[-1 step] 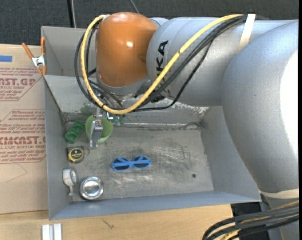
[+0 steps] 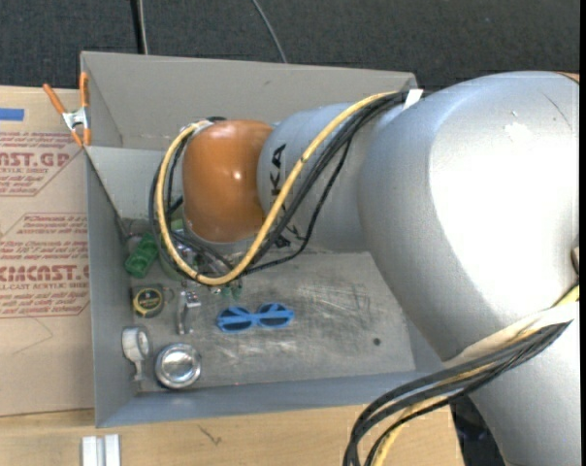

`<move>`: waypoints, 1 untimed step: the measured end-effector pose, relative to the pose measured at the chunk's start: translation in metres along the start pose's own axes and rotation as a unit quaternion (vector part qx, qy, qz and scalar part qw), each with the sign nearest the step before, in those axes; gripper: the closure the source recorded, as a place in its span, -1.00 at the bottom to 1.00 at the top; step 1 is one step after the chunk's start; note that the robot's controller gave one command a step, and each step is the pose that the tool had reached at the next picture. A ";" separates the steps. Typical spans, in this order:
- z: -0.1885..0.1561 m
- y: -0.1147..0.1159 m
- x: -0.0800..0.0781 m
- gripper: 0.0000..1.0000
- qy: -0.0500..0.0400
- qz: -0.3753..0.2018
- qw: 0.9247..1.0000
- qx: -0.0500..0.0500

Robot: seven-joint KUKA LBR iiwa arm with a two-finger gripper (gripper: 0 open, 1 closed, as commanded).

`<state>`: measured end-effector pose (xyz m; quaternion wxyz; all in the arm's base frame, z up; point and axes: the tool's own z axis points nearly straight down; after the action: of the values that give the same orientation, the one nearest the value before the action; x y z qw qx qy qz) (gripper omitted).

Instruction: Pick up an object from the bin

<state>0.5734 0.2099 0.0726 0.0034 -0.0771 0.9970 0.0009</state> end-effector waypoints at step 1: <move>-0.003 0.020 0.034 -1.00 -0.006 0.040 0.999 -0.001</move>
Offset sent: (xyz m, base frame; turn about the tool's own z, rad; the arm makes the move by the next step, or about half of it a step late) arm -0.0414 0.0131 -0.0026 0.0782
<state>0.5363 0.2248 0.0749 0.0090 -0.0375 0.9993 0.0029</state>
